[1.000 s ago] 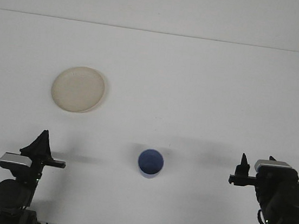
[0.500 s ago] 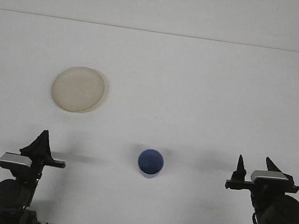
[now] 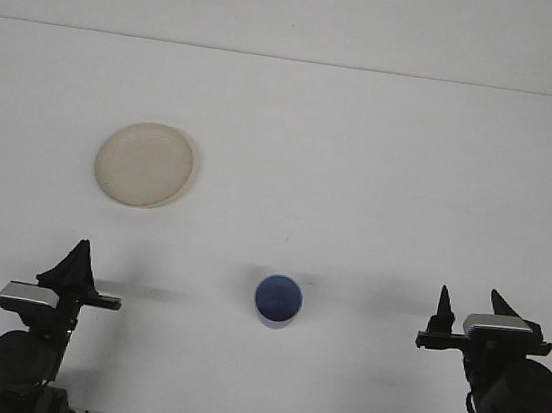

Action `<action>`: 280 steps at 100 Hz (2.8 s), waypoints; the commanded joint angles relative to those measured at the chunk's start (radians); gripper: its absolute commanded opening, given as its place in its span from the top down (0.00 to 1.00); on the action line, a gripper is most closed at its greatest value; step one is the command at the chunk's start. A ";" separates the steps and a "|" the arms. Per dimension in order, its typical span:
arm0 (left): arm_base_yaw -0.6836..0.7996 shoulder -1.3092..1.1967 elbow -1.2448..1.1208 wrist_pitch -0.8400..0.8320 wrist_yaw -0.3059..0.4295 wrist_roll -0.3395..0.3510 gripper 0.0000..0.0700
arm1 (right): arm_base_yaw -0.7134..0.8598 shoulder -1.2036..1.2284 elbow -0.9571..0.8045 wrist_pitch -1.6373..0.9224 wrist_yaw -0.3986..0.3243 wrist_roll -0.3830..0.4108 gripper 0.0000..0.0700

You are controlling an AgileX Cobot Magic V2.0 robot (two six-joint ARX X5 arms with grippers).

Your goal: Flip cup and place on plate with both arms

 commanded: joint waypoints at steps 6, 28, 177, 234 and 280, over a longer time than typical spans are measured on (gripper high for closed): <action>-0.002 -0.002 -0.015 0.010 0.005 -0.014 0.98 | 0.001 0.003 0.008 0.014 0.001 -0.008 0.26; -0.002 0.002 0.104 -0.115 0.005 -0.089 0.98 | 0.001 0.003 0.008 0.014 0.001 -0.008 0.26; -0.009 0.943 1.200 -1.177 0.151 -0.051 0.10 | 0.001 0.003 0.008 0.014 0.005 -0.008 0.26; -0.361 1.229 1.395 -1.196 0.187 -0.082 0.13 | 0.001 0.003 0.008 0.013 0.005 -0.008 0.26; -0.668 1.628 1.580 -1.192 0.187 -0.061 0.13 | 0.001 0.003 0.008 0.013 0.004 -0.008 0.26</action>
